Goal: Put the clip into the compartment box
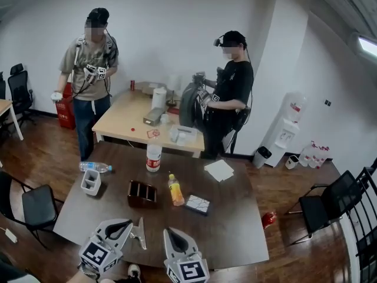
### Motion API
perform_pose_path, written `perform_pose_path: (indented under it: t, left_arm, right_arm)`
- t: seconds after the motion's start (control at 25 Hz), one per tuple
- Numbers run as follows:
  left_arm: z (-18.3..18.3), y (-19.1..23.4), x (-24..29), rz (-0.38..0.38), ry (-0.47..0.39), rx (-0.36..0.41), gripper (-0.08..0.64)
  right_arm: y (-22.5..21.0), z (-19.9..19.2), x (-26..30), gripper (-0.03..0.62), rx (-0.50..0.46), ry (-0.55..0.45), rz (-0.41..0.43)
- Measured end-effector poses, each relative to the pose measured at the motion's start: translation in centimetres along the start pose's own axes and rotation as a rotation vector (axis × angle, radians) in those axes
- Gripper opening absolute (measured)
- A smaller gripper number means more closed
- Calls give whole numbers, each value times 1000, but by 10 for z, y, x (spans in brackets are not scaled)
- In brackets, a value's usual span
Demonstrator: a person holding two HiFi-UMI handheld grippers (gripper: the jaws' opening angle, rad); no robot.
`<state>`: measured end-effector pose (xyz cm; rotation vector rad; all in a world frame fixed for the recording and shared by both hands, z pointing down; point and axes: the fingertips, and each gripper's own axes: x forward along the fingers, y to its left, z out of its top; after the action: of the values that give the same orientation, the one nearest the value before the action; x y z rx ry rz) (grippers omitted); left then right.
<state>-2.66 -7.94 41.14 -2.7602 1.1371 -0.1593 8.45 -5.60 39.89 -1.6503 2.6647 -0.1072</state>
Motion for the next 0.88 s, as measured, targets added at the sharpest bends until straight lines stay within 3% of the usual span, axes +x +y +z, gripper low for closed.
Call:
perform_pose_path:
  t: [0.48,0.68,0.88]
  left_arm:
    - [-15,91,58,-63,-17,-44,12]
    - [-19,102,65,-69,-34,-126,12]
    - [-49,96,78,-70,54,-239,14]
  right_arm:
    - [-26,13,109,-12,-9,-1,-75]
    - [-32,6,124,-12,2,15,-80]
    - [-43,-11,133,-12,7,25,-66]
